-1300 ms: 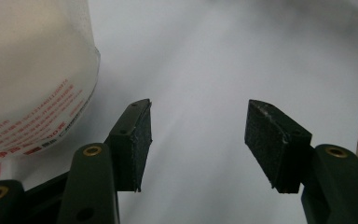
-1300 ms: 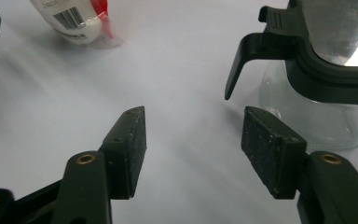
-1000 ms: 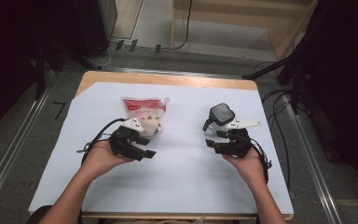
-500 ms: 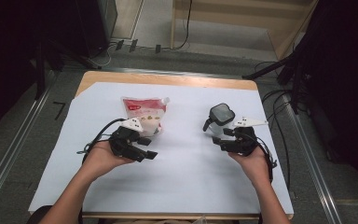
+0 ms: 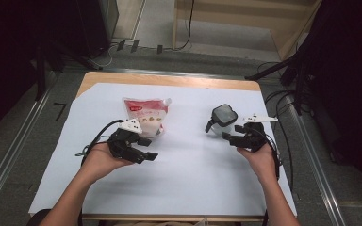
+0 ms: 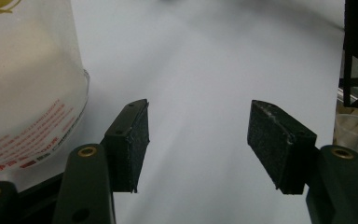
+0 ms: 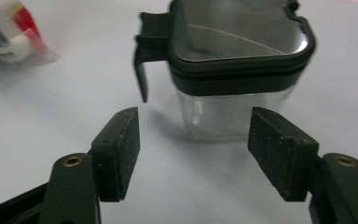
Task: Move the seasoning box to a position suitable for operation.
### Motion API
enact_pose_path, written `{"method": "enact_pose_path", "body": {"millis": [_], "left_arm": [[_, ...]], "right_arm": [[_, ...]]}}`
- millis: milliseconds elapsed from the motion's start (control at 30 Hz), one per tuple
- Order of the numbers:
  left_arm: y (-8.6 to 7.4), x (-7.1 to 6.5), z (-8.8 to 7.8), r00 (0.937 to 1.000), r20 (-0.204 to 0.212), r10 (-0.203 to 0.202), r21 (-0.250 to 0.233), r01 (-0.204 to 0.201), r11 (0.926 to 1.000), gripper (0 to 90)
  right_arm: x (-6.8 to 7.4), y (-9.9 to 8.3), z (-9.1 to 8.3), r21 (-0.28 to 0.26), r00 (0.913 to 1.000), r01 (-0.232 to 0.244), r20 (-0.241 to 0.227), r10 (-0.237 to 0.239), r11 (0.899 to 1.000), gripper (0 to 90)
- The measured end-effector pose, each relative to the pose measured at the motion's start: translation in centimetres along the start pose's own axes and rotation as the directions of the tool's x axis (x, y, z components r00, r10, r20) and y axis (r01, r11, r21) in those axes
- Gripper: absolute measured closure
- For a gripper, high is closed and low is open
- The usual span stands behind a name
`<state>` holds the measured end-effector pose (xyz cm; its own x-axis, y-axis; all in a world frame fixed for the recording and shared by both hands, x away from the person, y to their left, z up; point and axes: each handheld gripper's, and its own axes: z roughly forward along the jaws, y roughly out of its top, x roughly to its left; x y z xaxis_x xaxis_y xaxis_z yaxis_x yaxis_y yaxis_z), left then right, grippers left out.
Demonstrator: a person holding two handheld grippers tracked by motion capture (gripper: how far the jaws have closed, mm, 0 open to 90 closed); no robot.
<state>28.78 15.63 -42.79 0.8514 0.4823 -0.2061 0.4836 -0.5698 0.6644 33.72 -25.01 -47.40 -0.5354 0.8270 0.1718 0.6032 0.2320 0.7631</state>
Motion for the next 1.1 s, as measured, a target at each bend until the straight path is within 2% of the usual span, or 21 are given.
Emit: {"method": "enact_pose_path", "body": {"millis": [133, 233, 267, 300, 400, 433, 533, 667, 733, 767, 833, 933, 1067, 1100], "left_arm": [[-0.3, 0.0, -0.1, 0.9999, -0.014, -0.006, 0.008, 0.007, 1.0, 39.8], [-0.4, -0.1, -0.2, 0.9998, -0.019, -0.009, 0.009, 0.009, 0.9999, 39.8], [-0.4, -0.1, -0.2, 0.9998, -0.019, -0.009, 0.009, 0.009, 0.9999, 39.8], [-0.4, -0.1, -0.2, 0.9997, -0.024, -0.008, 0.011, 0.008, 0.9999, 39.8], [-0.4, -0.1, -0.3, 0.9997, -0.026, -0.005, 0.018, 0.005, 0.9998, 39.8], [-0.5, -0.1, -0.3, 0.9995, -0.03, -0.006, 0.02, 0.006, 0.9998, 39.8], [-0.5, -0.1, -0.3, 0.9994, -0.033, -0.008, 0.017, 0.008, 0.9998, 39.8], [-0.5, -0.1, -0.3, 0.9993, -0.037, -0.001, 0.018, 0.002, 0.9998, 40.3], [-0.5, -0.1, -0.3, 0.9993, -0.036, -0.001, 0.016, 0.002, 0.9999, 40.3], [-0.5, -0.1, -0.3, 0.9994, -0.036, 0.0, 0.016, 0.001, 0.9999, 40.3], [-0.5, -0.1, -0.3, 0.9995, -0.033, -0.002, 0.019, 0.003, 0.9998, 40.3], [-0.5, -0.2, -0.3, 0.9996, -0.027, -0.006, 0.003, 0.006, 1.0, 40.3], [-0.5, -0.3, -0.3, 0.9996, -0.029, -0.007, 0.006, 0.007, 1.0, 40.3], [-0.5, -0.3, -0.2, 0.9996, -0.028, -0.005, 0.01, 0.005, 0.9999, 40.3]], "right_arm": [[-0.8, 0.0, 0.5, 0.004, 0.9991, -0.039, 0.014, 0.039, 0.999, 25.5], [-0.9, 0.0, 0.9, -0.008, 0.9988, -0.03, 0.037, 0.03, 1.0, 18.1], [-0.9, 0.0, 0.9, -0.008, 0.9988, -0.03, 0.037, 0.03, 1.0, 18.1], [-1.0, 0.1, 1.2, -0.006, 0.9989, -0.033, 0.033, 0.033, 0.999, 13.6], [-1.0, 0.1, 1.5, -0.007, 0.9991, -0.027, 0.034, 0.027, 1.0, 13.2], [-1.1, 0.1, 1.7, -0.017, 0.9992, -0.029, 0.027, 0.029, 0.999, 10.5], [-1.3, 0.1, 2.1, -0.019, 0.9995, -0.019, 0.027, 0.019, 1.0, 10.0], [-1.5, 0.2, 3.0, -0.004, 0.9985, -0.003, 0.054, 0.003, 1.0, 10.0], [-1.6, 0.2, 3.4, -0.003, 0.9981, -0.004, 0.061, 0.004, 1.0, 10.0], [-1.7, 0.3, 3.9, -0.003, 0.9979, -0.02, 0.062, 0.02, 1.0, 10.0], [-1.8, 0.4, 4.4, 0.003, 0.9979, -0.007, 0.064, 0.006, 1.0, 10.2], [-2.0, 0.3, 5.1, -0.006, 0.9987, -0.003, 0.051, 0.003, 1.0, 10.1], [-2.0, 0.3, 5.7, -0.012, 0.9983, 0.022, 0.054, -0.021, 1.0, 10.5], [-1.9, 0.4, 6.0, -0.025, 0.9989, 0.021, 0.042, -0.02, 0.999, 10.9]]}}
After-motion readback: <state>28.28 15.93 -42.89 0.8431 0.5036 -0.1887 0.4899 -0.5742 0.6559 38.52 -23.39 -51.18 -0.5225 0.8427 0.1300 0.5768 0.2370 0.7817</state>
